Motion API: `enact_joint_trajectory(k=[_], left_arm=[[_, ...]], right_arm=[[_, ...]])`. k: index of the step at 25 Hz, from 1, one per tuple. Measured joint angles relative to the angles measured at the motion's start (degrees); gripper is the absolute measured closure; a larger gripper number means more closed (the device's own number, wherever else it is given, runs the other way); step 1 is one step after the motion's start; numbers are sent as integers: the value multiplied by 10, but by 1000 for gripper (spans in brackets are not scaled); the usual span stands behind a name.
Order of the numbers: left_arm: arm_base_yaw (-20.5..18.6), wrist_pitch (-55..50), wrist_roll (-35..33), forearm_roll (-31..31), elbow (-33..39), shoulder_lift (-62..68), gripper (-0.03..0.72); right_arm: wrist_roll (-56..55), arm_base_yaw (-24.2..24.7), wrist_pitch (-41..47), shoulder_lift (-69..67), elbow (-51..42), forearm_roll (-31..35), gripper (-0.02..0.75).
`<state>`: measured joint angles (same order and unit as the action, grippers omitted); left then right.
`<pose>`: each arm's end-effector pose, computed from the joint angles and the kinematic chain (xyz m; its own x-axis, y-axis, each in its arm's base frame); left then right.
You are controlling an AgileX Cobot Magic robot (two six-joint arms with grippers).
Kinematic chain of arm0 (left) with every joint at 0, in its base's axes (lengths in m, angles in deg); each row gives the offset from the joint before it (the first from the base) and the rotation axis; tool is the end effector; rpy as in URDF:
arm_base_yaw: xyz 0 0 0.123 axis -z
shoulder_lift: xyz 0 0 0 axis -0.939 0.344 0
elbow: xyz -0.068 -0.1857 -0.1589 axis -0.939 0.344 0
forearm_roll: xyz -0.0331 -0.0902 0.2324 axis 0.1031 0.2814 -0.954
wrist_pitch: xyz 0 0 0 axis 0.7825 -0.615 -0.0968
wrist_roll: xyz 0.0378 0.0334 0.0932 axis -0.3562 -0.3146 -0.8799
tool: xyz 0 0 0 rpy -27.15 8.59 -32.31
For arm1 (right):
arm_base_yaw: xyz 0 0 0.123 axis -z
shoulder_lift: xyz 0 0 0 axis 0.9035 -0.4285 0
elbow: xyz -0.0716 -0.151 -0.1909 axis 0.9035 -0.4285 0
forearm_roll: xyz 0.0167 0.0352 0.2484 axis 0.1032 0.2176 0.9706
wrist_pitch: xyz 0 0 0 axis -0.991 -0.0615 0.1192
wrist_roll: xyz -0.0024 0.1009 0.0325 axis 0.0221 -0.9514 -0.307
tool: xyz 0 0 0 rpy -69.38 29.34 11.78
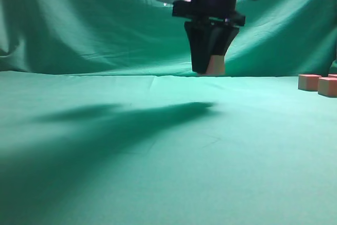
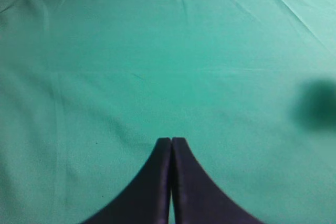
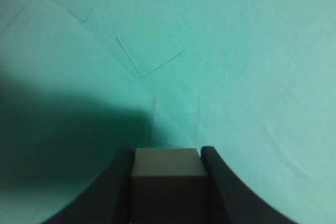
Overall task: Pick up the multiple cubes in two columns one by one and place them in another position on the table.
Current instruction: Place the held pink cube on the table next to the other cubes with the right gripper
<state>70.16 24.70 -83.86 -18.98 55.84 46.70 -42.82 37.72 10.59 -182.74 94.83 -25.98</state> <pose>0.0989 -0.0004 0.1741 -0.2558 0.0106 -0.9667 0.0065 0.9999 0.0092 0.3894 0.2048 0.1709 -0.6453 -0.7495 -0.1480 -0.7583 0.6519 0.0044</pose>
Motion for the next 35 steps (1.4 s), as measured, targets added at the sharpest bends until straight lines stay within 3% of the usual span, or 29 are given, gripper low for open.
enact_joint_trajectory(k=[10, 35], left_arm=[[0, 0, 0, -1, 0, 0, 688], [0, 0, 0, -1, 0, 0, 688]], right_arm=[[3, 0, 0, -29, 11, -25, 477], [2, 0, -39, -59, 13, 8, 477]])
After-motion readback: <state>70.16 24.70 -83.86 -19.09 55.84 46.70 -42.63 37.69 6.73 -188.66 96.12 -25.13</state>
